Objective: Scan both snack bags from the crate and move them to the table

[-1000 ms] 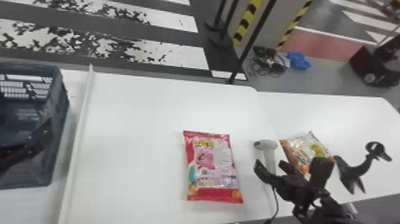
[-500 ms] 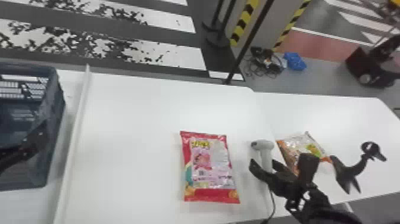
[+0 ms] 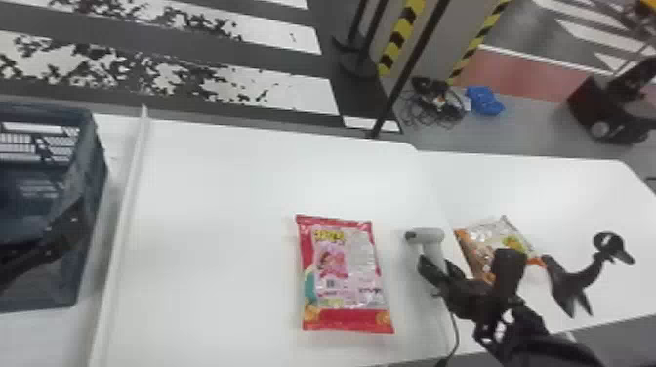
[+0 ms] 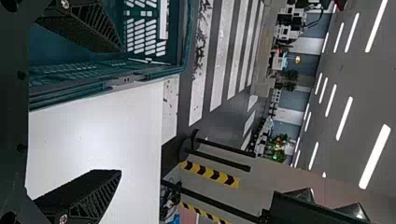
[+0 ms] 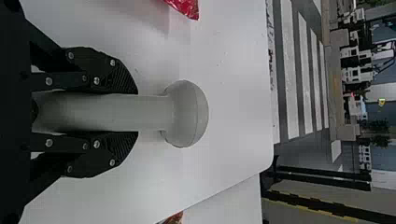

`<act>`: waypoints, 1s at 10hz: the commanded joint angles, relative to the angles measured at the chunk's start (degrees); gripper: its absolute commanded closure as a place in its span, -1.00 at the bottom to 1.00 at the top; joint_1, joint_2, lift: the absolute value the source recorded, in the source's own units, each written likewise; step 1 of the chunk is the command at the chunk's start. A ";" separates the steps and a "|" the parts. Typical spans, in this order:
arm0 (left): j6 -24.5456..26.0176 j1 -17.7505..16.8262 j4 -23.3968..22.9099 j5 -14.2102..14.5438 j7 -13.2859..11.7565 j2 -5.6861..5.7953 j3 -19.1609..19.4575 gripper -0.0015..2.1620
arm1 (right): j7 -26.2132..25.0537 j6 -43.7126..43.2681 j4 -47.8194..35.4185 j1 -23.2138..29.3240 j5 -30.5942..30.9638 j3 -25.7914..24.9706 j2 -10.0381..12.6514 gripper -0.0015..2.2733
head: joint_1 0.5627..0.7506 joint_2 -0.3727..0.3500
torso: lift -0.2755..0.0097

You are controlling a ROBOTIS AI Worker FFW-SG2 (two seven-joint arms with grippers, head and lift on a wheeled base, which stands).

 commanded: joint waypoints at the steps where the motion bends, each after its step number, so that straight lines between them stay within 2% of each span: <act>1: 0.19 0.01 -0.08 0.01 0.00 0.06 -0.07 -0.93 | -0.15 -0.39 -1.86 1.23 -0.40 -0.79 0.38 0.98 | 0.41 -0.94 | 0.32; 2: 0.19 0.10 -0.35 0.01 0.00 0.06 -0.07 -0.93 | -0.15 0.49 -5.02 3.34 -1.55 -1.76 1.00 0.98 | 0.41 -0.94 | 0.32; 3: 0.19 0.45 -0.52 0.01 0.08 0.33 0.11 -0.93 | -0.24 3.31 -11.26 6.50 -2.34 -2.99 3.11 0.98 | 0.41 -0.94 | 0.32; 5: 0.19 2.04 -1.58 0.01 0.52 0.24 1.07 -0.93 | -0.15 6.47 -23.13 13.88 -7.26 -4.57 7.59 0.98 | 0.41 -0.94 | 0.32; 6: 0.19 1.68 -1.49 0.01 0.52 0.24 0.81 -0.93 | 0.11 6.65 -27.78 17.93 -10.60 -5.19 9.70 0.98 | 0.41 -0.88 | 0.32; 8: 0.36 0.80 -1.58 0.10 0.61 0.33 0.02 -0.93 | 1.61 9.99 -35.52 24.08 -13.76 -5.01 13.92 0.98 | 0.41 -0.78 | 0.32; 10: 0.36 0.72 -1.67 0.10 0.61 0.41 -0.25 -0.93 | 1.78 12.97 -39.56 26.89 -14.47 -2.90 16.34 0.98 | 0.41 -0.69 | 0.32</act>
